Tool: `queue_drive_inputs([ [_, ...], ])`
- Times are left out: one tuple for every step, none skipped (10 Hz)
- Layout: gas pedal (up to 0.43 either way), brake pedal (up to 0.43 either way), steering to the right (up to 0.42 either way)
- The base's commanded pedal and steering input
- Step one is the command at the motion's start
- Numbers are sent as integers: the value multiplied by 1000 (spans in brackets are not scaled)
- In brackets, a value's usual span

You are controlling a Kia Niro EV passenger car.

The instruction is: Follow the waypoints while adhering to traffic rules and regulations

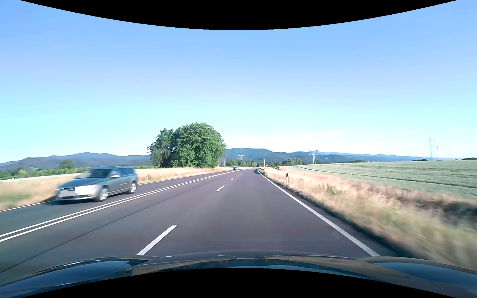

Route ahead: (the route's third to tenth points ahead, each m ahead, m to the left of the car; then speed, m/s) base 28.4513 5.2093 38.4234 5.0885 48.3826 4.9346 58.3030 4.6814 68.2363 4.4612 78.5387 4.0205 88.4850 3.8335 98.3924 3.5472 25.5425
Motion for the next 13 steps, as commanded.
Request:
queue_drive_inputs([
  [228, 0, 3],
  [228, 0, 3],
  [228, 0, 3],
  [228, 0, 3],
  [228, 0, 3],
  [228, 0, 2],
  [228, 0, 2],
  [228, 0, 2],
  [228, 0, 2],
  [228, 0, 2],
  [228, 0, 2],
  [228, 0, 2],
  [228, 0, 2],
])
